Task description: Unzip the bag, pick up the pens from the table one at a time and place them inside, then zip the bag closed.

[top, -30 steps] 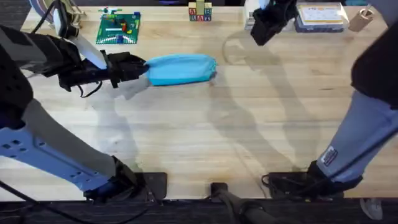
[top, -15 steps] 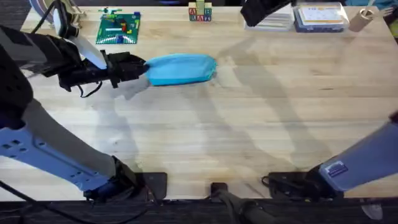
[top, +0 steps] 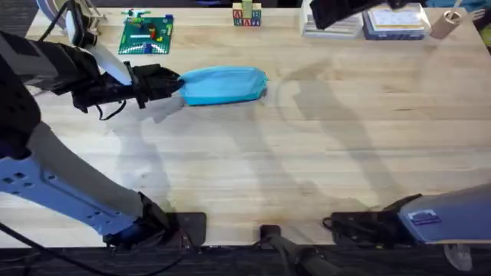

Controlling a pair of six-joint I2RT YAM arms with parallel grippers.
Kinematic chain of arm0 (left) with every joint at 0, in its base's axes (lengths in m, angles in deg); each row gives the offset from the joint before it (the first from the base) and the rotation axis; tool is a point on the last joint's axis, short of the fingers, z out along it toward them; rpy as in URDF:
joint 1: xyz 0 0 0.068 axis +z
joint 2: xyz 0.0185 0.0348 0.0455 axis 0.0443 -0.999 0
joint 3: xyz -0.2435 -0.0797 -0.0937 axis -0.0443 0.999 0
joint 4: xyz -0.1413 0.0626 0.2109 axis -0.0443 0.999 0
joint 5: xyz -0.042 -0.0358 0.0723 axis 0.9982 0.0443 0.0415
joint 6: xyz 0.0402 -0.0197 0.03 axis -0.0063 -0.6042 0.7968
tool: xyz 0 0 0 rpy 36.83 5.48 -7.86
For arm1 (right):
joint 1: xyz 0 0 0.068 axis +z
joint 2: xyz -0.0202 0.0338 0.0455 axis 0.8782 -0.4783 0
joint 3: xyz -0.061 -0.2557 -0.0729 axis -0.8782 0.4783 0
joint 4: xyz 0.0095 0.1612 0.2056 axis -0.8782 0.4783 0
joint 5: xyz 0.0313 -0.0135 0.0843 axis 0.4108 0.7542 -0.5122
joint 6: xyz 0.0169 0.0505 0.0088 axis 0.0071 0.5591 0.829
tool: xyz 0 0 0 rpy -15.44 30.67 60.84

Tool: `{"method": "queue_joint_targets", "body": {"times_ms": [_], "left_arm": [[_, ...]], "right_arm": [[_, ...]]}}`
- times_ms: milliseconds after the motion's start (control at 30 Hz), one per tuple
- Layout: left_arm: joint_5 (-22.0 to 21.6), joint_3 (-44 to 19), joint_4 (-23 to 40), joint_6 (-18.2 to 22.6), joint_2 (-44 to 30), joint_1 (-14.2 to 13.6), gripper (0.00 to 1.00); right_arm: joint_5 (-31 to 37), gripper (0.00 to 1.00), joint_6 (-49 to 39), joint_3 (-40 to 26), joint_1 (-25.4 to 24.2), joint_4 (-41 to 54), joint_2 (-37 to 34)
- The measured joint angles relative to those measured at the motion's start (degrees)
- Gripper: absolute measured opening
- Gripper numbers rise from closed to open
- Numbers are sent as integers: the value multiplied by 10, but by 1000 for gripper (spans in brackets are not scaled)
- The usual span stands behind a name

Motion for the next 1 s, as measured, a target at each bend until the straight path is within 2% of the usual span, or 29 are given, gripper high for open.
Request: {"method": "queue_joint_targets", "body": {"times_ms": [233, 267, 300, 500, 533, 700, 733, 900, 933, 1000], "left_arm": [[0, 0, 0, 0, 0, 0, 41], [0, 0, 0, 0, 0, 0, 41], [0, 0, 0, 0, 0, 0, 42], [0, 0, 0, 0, 0, 0, 42], [0, 0, 0, 0, 0, 0, 42], [0, 0, 0, 1, 0, 0, 54], [-2, 0, -2, 2, 0, 0, 156], [-10, 0, -2, 0, 0, 3, 922], [-11, 0, -2, -1, 0, 3, 973], [-12, 0, -2, -1, 0, 3, 991]], "right_arm": [[-9, 35, 20, 157, 30, -90, 79], [-31, 44, 25, 211, 39, -109, 111], [-38, 105, 27, 222, 40, -112, 118], [-73, 949, 30, 247, 41, -113, 128], [-77, 984, 31, 247, 42, -113, 128], [-85, 995, 31, 247, 52, -113, 128], [-86, 995, 31, 247, 54, -113, 128], [-90, 996, 31, 247, 57, -113, 128], [-90, 996, 31, 247, 57, -113, 128], [-90, 996, 32, 247, 57, -113, 128]]}}
